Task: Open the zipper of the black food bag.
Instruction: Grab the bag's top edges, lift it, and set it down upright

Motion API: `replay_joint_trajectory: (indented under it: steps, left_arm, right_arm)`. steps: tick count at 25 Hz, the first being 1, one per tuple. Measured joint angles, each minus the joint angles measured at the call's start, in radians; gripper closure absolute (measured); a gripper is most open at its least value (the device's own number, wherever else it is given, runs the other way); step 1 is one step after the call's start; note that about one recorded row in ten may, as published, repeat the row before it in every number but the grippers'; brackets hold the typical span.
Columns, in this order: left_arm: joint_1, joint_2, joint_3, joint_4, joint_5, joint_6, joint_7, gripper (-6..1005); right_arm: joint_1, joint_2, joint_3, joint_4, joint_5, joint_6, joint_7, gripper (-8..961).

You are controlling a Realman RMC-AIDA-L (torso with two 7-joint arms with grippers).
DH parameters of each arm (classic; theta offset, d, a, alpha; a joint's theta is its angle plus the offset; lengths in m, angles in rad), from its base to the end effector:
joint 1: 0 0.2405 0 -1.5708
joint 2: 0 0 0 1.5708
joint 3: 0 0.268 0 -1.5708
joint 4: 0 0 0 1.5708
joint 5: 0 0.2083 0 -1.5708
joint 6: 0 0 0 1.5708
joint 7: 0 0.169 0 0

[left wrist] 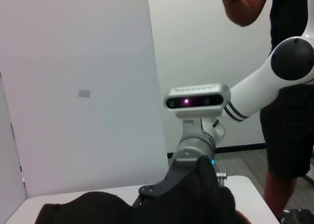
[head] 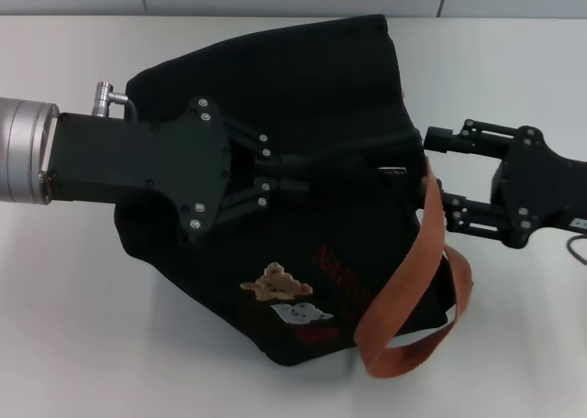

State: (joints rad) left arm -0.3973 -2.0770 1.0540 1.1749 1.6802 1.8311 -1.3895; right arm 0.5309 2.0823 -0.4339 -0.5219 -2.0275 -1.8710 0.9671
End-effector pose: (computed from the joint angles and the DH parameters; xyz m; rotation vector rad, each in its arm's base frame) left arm -0.1698 0.2951 0.0111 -2.9585 0.1596 -0.8393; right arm 0.2421 0.3030 -0.0147 -2.6883 0.1606 1.0828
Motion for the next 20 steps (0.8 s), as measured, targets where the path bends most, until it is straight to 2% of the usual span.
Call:
replay_joint_trajectory:
  steps: [4, 13, 20]
  left_arm:
    - [0.0, 0.0, 0.0, 0.0, 0.0, 0.0, -0.002, 898]
    - [-0.004, -0.001, 0.009, 0.0, -0.001, -0.001, -0.01, 897]
    - [-0.009, -0.002, 0.01, -0.004, -0.002, -0.001, -0.011, 897]
  right_arm:
    - [-0.005, 0.001, 0.002, 0.079, 0.013, 0.046, -0.173, 344]
    - [-0.014, 0.003, 0.002, 0.161, 0.067, 0.054, -0.352, 349]
    - [-0.014, 0.005, 0.001, 0.288, 0.124, 0.09, -0.593, 353]
